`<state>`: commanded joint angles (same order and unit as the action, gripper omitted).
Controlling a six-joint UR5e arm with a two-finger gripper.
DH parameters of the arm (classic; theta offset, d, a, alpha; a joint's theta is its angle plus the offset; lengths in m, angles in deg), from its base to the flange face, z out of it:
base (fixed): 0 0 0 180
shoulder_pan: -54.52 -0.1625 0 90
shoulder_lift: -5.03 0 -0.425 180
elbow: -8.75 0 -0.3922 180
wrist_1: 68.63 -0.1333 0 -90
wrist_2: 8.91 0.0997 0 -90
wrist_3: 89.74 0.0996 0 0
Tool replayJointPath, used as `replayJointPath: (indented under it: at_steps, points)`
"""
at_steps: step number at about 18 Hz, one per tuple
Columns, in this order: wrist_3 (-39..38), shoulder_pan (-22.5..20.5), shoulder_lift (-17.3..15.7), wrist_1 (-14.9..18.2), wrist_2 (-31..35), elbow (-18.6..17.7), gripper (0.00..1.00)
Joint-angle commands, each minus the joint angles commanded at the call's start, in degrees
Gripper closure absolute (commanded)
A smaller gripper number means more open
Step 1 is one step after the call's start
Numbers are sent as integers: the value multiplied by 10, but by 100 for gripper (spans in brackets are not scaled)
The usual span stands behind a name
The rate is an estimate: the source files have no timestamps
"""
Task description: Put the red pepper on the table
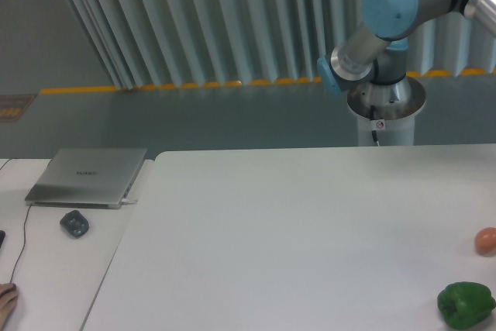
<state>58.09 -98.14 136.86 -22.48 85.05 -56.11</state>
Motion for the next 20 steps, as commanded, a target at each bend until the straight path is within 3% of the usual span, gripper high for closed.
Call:
replayJointPath:
  at_steps: [8,17,20]
  points:
    - [0,3,35,-9,0,33,0]
    - [-4,6,85,-14,0,97,0]
    - [-4,9,91,-26,0,98,0]
